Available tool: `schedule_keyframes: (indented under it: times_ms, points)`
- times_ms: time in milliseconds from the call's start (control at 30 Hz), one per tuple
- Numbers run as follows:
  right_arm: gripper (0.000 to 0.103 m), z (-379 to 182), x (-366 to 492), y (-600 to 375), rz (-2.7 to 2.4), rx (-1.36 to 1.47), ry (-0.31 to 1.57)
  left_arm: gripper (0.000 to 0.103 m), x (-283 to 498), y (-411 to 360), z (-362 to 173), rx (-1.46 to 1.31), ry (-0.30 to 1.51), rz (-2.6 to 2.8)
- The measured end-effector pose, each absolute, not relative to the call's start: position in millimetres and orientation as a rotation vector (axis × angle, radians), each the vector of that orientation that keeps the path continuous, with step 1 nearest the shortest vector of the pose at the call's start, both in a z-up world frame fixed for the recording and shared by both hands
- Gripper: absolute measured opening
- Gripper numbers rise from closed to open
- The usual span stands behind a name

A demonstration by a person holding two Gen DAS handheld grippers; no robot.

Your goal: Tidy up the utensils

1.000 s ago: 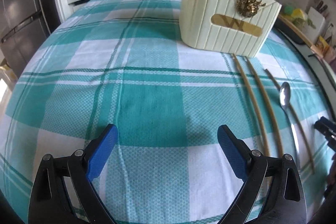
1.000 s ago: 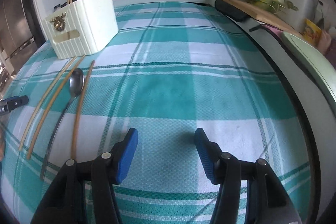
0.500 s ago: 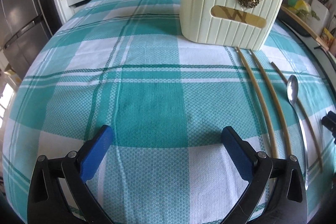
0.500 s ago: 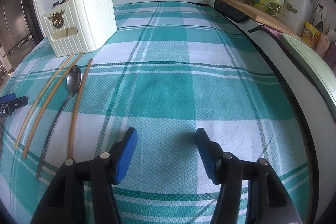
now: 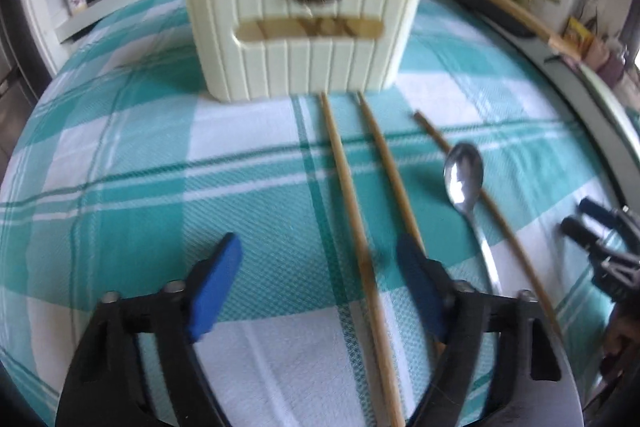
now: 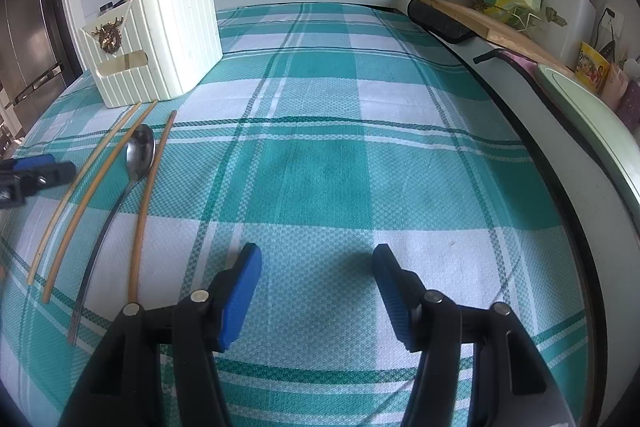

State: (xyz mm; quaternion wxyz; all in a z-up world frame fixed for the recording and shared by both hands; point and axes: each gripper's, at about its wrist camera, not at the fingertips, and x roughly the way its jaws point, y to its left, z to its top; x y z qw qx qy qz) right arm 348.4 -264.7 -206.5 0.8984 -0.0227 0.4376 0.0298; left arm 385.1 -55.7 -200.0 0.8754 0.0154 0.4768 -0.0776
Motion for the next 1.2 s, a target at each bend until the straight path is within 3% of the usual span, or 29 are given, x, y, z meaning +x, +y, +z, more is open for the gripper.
schedule_keyframes:
  times_ms: [33, 67, 100, 133, 167, 200, 533, 633, 700, 767, 800, 833, 900, 967, 1167, 1200]
  points:
    - [0.059, -206.5, 348.4, -264.7, 0.062, -0.047, 0.906, 0.071, 382.0, -59.2, -199.6, 0.059, 0.98, -0.155]
    - [0.059, -206.5, 348.4, -264.6, 0.062, -0.047, 0.906, 0.059, 379.4, -61.3, -199.3, 0.077, 0.97, -0.157]
    - [0.059, -206.4, 348.4, -264.8, 0.062, -0.047, 0.906, 0.039, 376.3, -61.7, -198.1, 0.077, 0.958, -0.163]
    - [0.059, -206.4, 348.4, -264.8, 0.062, -0.047, 0.906, 0.03, 374.9, -61.5, -197.4, 0.074, 0.956, -0.167]
    - [0.059, -206.4, 348.4, -264.8, 0.062, -0.047, 0.906, 0.013, 372.2, -60.9, -196.4, 0.069, 0.954, -0.167]
    - [0.059, -206.4, 348.4, -264.8, 0.062, -0.048, 0.906, 0.006, 371.1, -60.0, -196.3, 0.065, 0.955, -0.166]
    - [0.058, -181.5, 335.1, -216.3, 0.285, -0.03, 0.876, 0.005, 331.8, -1.8, -194.2, 0.026, 0.969, -0.004]
    - [0.045, -191.2, 342.4, -189.4, 0.345, -0.087, 0.921, 0.005, 320.7, 13.6, -193.8, -0.003, 0.977, 0.019]
    - [0.042, -200.7, 347.6, -176.2, 0.362, -0.124, 0.946, 0.006, 315.4, 18.3, -194.2, -0.008, 0.978, 0.021]
    - [0.034, -203.3, 348.6, -169.2, 0.346, -0.164, 0.929, 0.007, 311.0, 20.9, -195.0, -0.011, 0.971, 0.021]
    - [0.017, -203.3, 349.4, -167.7, 0.337, -0.178, 0.933, 0.011, 309.3, 22.5, -195.5, -0.014, 0.969, 0.018]
    - [0.007, -202.3, 349.8, -169.0, 0.318, -0.182, 0.933, 0.016, 308.1, 23.1, -195.9, -0.017, 0.967, 0.016]
    - [0.005, -201.8, 349.3, -177.6, 0.276, -0.158, 0.941, 0.054, 306.6, 24.0, -195.3, -0.024, 0.961, 0.016]
    - [0.005, -201.5, 344.6, -190.8, 0.208, -0.15, 0.939, 0.072, 304.3, 24.9, -194.3, -0.03, 0.948, 0.016]
    - [0.007, -201.8, 318.8, -231.2, 0.085, -0.124, 0.917, 0.085, 305.1, 21.0, -200.9, -0.019, 0.956, 0.01]
    - [0.018, -201.9, 316.7, -234.0, 0.086, -0.12, 0.914, 0.087, 306.4, 19.5, -201.2, -0.014, 0.959, 0.008]
